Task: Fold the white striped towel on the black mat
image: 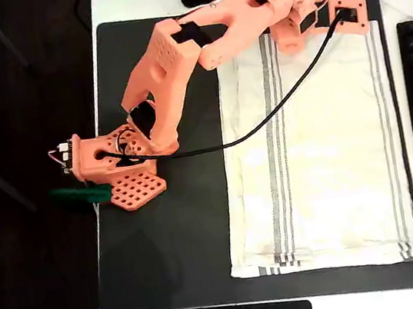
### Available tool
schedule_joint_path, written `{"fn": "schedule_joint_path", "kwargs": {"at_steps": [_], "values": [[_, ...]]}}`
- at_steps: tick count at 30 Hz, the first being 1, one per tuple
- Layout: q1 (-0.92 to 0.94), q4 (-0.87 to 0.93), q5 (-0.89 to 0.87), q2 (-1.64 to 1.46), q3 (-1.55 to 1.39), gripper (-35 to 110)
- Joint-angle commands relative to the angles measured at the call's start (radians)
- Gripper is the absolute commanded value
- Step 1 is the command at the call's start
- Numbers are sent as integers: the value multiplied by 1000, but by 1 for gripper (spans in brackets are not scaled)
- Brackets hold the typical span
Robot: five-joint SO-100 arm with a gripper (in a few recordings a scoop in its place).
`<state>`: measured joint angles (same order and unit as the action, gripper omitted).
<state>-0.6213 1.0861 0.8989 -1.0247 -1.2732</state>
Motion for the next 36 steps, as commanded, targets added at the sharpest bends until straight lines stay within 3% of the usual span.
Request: {"fn": "schedule_joint_path", "kwargs": {"at_steps": [1, 7, 14, 21, 29, 36], "values": [[25, -5, 9, -5, 23, 0], [18, 54, 31, -75, 67, 0], [5, 275, 14, -176, 179, 0], [72, 357, 34, -337, 123, 0], [229, 476, 140, -543, 64, 0], [482, 541, 311, -692, -17, 0]]}}
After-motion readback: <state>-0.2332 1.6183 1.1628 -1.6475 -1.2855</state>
